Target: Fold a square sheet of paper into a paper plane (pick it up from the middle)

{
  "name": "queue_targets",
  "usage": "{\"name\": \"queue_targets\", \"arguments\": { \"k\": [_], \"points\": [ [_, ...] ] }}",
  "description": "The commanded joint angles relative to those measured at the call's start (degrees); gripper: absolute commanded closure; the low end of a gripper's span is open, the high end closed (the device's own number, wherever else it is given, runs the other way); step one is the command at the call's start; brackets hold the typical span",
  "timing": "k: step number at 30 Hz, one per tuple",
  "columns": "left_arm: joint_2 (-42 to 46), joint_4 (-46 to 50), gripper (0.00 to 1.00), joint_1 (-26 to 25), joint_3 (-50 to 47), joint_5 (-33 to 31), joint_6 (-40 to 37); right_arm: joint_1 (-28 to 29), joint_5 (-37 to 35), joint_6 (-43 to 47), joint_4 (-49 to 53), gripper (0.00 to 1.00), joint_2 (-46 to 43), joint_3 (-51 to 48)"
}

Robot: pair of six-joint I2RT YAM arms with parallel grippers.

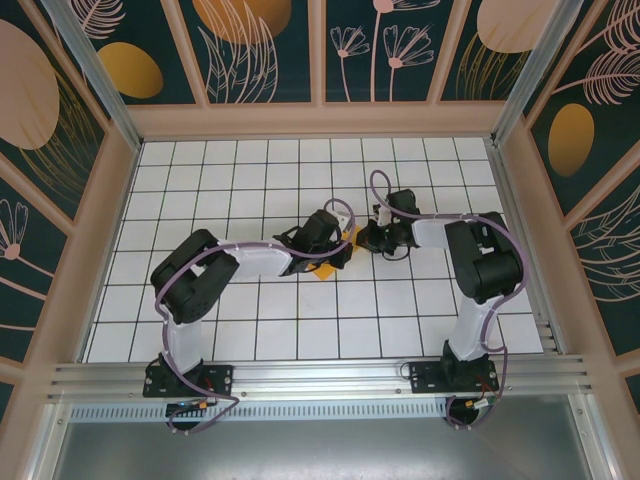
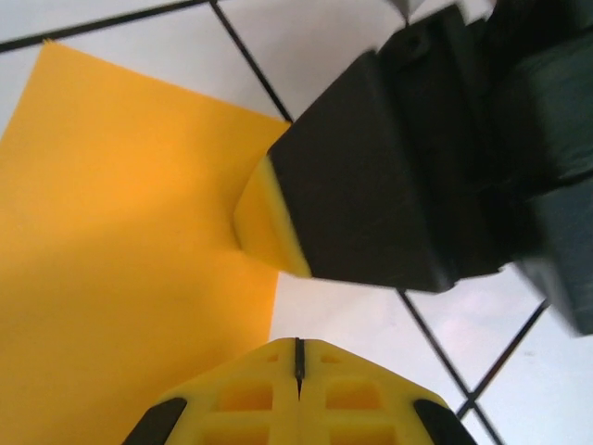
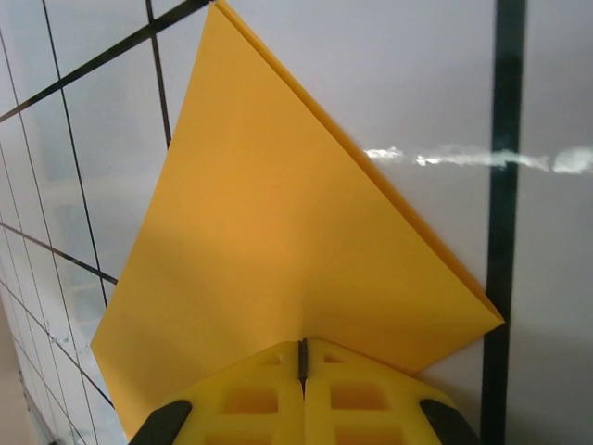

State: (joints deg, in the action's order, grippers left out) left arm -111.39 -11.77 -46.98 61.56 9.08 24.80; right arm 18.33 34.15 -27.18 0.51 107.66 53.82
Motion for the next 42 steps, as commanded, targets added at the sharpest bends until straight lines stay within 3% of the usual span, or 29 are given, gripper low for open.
{"name": "queue_targets", "arguments": {
  "k": [1, 19, 34, 42],
  "points": [
    [-1.53, -1.69, 1.00, 0.92, 0.75, 2.28, -3.17, -0.53, -2.22, 3.98, 3.38, 1.00, 3.04, 0.50],
    [-5.51, -1.23, 1.00, 2.22, 0.00, 5.85, -3.88, -0.94, -3.41, 5.73, 5.72, 1.00, 5.81, 2.17],
    [2.43, 0.02, 1.00, 2.25, -9.93, 15.00, -7.99, -1.49, -6.81, 5.21, 8.16, 1.00, 7.41, 3.41],
    [5.03, 1.52, 1.00, 2.29, -13.64, 12.82, -9.99, -1.38, -6.84, 5.12, 8.10, 1.00, 7.51, 3.30]
  ]
}}
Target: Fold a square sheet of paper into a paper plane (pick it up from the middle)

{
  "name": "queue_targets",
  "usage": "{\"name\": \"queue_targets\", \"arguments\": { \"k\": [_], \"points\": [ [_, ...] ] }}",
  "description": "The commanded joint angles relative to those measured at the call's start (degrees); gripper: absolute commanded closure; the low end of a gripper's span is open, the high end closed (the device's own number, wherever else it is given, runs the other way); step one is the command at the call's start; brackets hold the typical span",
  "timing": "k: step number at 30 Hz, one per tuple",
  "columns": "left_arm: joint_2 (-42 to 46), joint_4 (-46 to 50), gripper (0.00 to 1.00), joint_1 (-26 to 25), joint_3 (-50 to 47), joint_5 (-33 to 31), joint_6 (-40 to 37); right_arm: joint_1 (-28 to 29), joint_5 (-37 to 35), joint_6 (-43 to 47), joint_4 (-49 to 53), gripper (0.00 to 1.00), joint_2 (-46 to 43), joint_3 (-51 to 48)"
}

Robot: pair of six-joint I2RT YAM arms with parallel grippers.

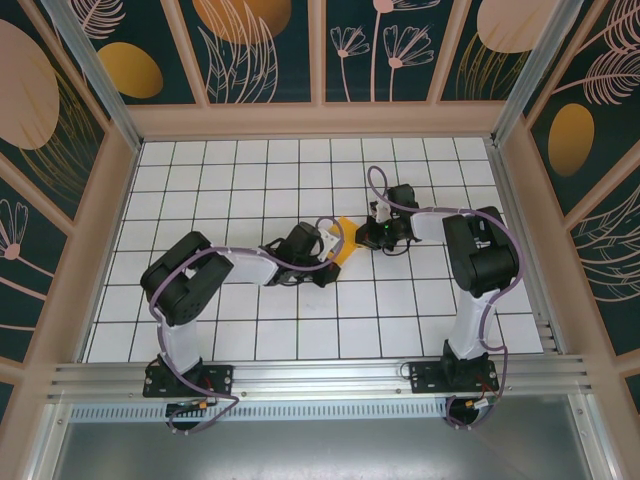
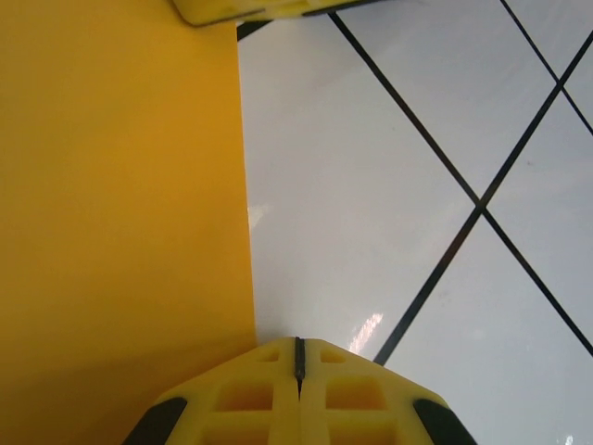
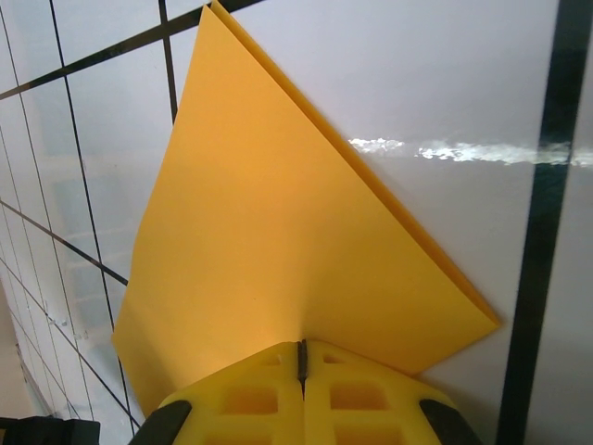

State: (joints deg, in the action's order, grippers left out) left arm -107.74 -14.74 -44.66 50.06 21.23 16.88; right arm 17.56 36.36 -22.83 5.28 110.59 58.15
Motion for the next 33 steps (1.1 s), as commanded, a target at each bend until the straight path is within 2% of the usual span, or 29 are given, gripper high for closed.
{"name": "queue_targets", "arguments": {
  "k": [1, 11, 17, 20, 24, 29, 33],
  "points": [
    [1.74, 4.39, 1.00, -0.06, -2.55, 0.57, -2.08, -0.63, -9.10, 0.77, 3.46, 1.00, 4.57, -1.10],
    [3.93, 1.36, 1.00, 0.10, -8.42, 3.98, -0.34, -0.60, -9.12, 0.77, 3.34, 1.00, 4.85, -1.11],
    [6.91, 2.09, 1.00, 0.19, -10.16, 2.57, 0.04, -0.52, -9.07, 0.81, 3.49, 1.00, 4.39, -1.02],
    [9.19, 1.19, 1.00, 0.37, -7.83, -0.18, 6.27, -0.27, -7.66, -0.34, 4.48, 1.00, 2.43, 0.05],
    [13.00, 0.36, 1.00, 0.37, -3.36, -4.83, 15.30, 2.30, -10.93, -1.39, 7.53, 1.00, -1.21, 4.76],
    [15.49, 5.06, 0.99, 2.99, -2.00, -16.09, 22.64, 6.61, -16.70, -2.22, 9.88, 1.00, -4.48, 8.62],
    [18.13, 4.55, 0.87, 7.64, -6.04, -18.14, 28.15, 10.26, -19.54, -4.32, 9.52, 0.92, -5.29, 8.70]
  ]
}}
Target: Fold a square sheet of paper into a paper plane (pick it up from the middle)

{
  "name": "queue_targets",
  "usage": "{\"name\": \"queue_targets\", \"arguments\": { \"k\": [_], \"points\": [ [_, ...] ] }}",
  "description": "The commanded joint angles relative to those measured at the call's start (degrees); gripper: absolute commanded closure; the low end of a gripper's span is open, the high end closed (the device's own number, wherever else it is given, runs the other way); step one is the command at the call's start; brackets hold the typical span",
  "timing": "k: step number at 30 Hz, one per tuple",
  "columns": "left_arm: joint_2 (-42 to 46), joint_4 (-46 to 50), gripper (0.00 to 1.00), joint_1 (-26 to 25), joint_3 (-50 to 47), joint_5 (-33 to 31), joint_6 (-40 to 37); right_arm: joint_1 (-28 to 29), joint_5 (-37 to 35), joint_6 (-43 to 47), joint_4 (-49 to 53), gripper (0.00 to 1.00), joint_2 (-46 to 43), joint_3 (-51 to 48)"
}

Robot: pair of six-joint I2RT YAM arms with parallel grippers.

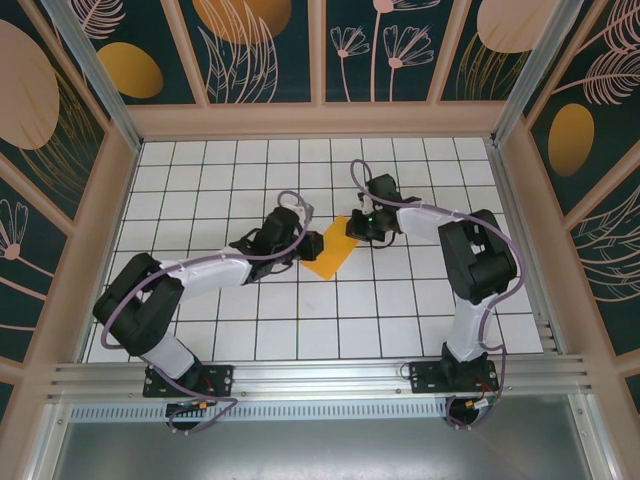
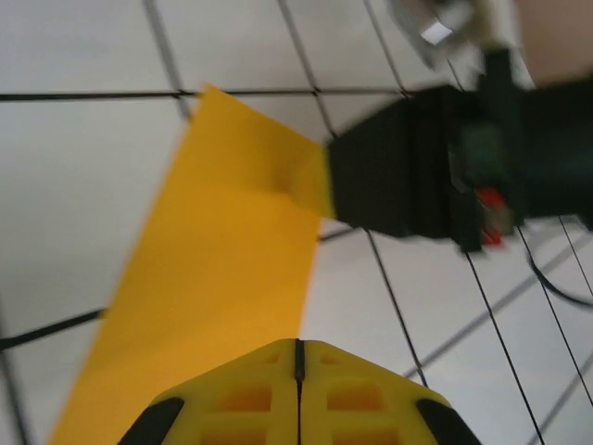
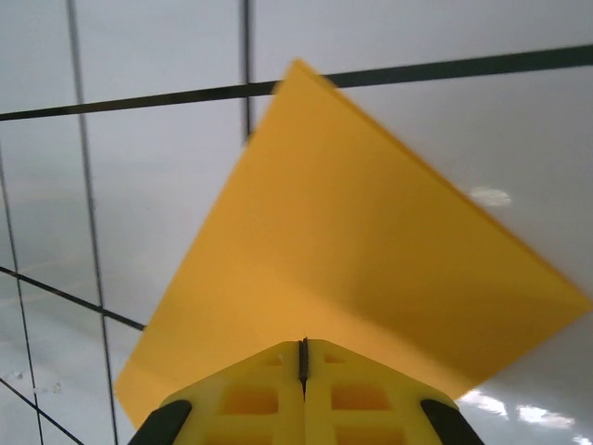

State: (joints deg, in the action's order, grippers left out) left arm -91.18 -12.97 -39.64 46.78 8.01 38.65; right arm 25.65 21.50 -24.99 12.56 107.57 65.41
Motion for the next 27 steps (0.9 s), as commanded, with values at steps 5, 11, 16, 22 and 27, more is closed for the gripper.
{"name": "queue_targets", "arguments": {
  "k": [5, 11, 16, 22, 27],
  "points": [
    [4.48, 3.29, 0.73, 6.62, -6.01, -7.16, 11.41, 7.44, -8.38, -5.27, 0.78, 0.84, -0.02, 2.67],
    [6.51, 3.10, 0.65, 8.89, -9.80, -8.87, 16.77, 10.34, -11.55, -6.14, 2.80, 0.77, 5.60, 7.62],
    [7.80, 3.28, 0.57, 9.14, -11.42, -9.53, 18.51, 12.29, -10.02, -2.48, 4.13, 0.77, 8.26, 9.28],
    [8.76, 4.47, 0.45, 9.38, -11.95, -11.48, 19.71, 13.64, -5.48, 8.57, 6.34, 0.77, 7.32, 4.34],
    [8.53, 3.93, 0.34, 9.41, -11.39, -13.52, 19.14, 13.32, -4.29, 13.05, 4.94, 0.75, 0.75, -0.27]
  ]
}}
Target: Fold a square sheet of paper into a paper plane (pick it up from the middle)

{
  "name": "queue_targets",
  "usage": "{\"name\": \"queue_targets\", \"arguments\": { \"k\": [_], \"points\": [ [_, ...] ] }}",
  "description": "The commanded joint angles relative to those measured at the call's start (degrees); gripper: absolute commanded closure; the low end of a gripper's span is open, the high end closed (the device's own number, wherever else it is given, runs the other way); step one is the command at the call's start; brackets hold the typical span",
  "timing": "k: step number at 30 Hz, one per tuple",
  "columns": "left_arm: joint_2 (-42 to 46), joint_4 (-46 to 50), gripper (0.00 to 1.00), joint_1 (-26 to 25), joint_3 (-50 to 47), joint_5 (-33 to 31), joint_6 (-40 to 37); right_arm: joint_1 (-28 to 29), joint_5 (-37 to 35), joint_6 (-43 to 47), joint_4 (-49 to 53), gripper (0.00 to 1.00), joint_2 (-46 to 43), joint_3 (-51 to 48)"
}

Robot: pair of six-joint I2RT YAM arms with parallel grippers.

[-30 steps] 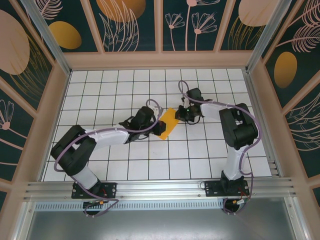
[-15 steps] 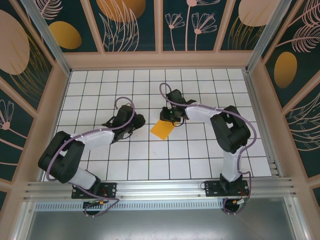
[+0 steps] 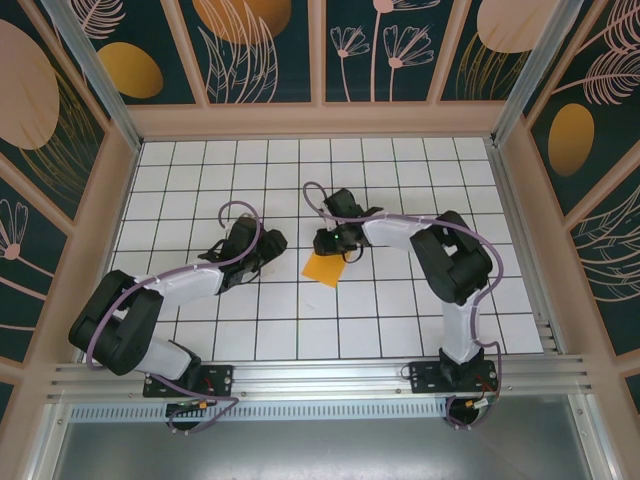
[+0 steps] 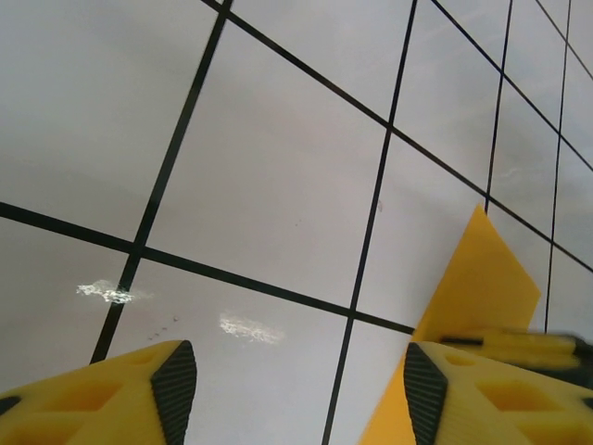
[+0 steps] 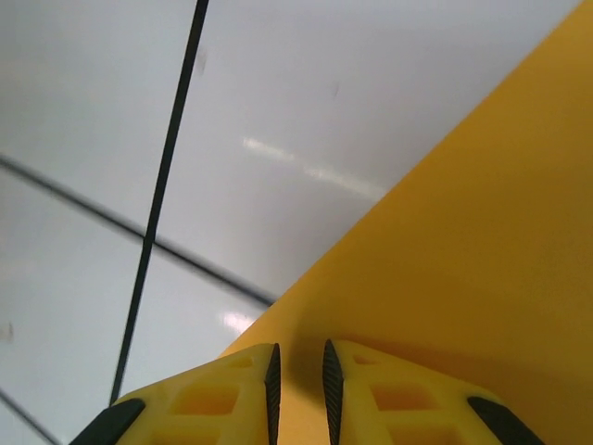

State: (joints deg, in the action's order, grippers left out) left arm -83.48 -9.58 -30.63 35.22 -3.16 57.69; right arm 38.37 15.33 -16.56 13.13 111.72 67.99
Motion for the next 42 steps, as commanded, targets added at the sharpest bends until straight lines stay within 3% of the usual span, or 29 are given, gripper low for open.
{"name": "queue_targets", "arguments": {
  "k": [1, 5, 11, 17, 29, 35, 42],
  "points": [
    [0.78, 0.53, 0.32, 0.40, 0.44, -3.11, -0.24, 0.10, 0.63, 3.19, 3.73, 0.73, -5.11, -2.74],
    [0.90, -0.06, 0.22, 0.45, 0.94, -4.75, -1.94, -3.04, -7.43, -8.21, 1.28, 0.58, -10.32, -2.91],
    [0.38, -3.49, 0.01, 0.41, 1.20, 0.75, -6.10, -5.99, -14.47, -16.10, 1.90, 0.46, -10.98, -3.89],
    [-0.29, -4.79, 0.01, 0.46, 1.10, 7.26, -7.84, -6.68, -15.78, -18.79, 5.42, 0.45, -5.76, 0.13],
    [-3.46, -7.96, 0.02, 0.36, 1.75, 18.54, -6.32, -6.70, -9.40, -15.44, 5.23, 0.48, 3.73, 6.18],
    [-4.83, -7.32, 0.10, -2.85, 2.72, 21.61, -3.48, -6.69, -10.16, -15.82, 5.27, 0.49, 5.67, 6.76],
    [-8.21, -5.34, 0.23, -7.17, 4.87, 21.56, 0.62, -9.92, -10.37, -18.09, 3.64, 0.59, 4.14, 2.80]
  ]
}}
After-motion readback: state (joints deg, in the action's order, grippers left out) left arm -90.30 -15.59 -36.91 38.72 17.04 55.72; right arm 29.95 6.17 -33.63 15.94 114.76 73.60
